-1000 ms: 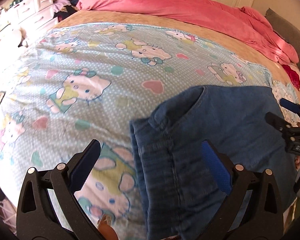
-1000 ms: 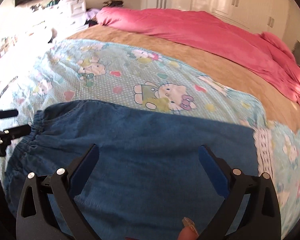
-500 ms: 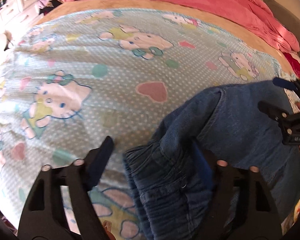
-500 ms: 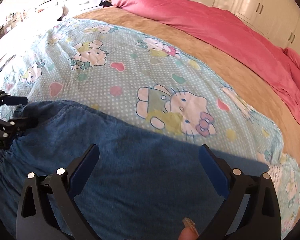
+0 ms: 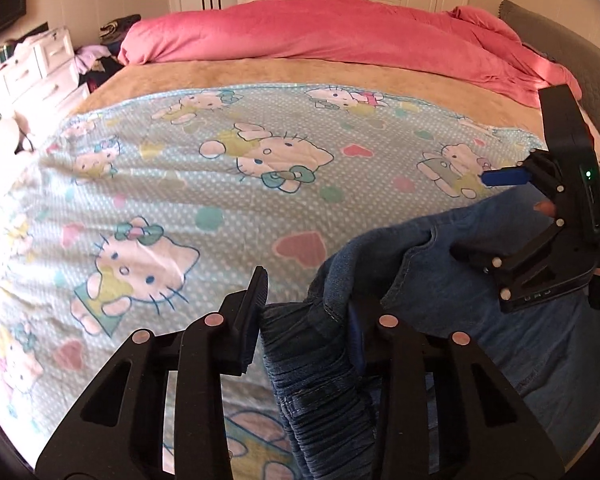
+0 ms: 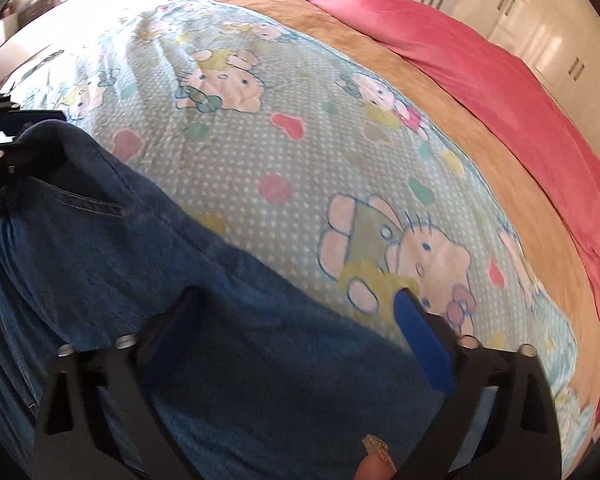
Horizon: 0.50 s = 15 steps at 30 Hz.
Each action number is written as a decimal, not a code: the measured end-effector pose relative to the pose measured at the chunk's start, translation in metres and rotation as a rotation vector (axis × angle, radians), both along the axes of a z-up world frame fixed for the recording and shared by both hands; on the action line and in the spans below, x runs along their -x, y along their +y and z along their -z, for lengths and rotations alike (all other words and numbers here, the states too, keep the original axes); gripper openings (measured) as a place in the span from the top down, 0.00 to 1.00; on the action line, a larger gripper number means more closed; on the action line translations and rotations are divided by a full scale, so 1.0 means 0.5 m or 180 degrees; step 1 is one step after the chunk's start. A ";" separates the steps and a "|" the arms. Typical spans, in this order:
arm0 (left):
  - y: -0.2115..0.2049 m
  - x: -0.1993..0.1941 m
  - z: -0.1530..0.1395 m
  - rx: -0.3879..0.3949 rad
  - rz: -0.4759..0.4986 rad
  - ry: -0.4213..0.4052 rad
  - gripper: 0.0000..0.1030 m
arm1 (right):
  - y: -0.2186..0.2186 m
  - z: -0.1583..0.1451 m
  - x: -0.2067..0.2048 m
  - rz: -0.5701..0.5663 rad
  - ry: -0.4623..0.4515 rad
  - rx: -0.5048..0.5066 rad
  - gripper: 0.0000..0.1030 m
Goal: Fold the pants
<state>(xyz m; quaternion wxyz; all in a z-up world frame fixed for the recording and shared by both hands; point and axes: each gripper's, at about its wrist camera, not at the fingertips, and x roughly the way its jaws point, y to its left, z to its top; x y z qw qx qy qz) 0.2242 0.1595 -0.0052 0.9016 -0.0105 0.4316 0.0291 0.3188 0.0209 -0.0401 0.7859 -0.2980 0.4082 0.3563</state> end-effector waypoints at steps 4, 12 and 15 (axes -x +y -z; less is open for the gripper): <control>0.011 -0.004 0.019 -0.0001 -0.0016 0.0086 0.73 | 0.023 0.000 0.018 -0.0193 0.0124 -0.0105 0.85; 0.016 0.014 0.003 0.0091 0.0016 -0.0092 0.73 | -0.027 -0.082 0.061 -0.0074 -0.0052 -0.0569 0.95; 0.008 0.033 -0.017 0.0120 0.0081 -0.0205 0.73 | -0.058 -0.119 0.102 -0.0047 -0.0149 -0.0723 0.95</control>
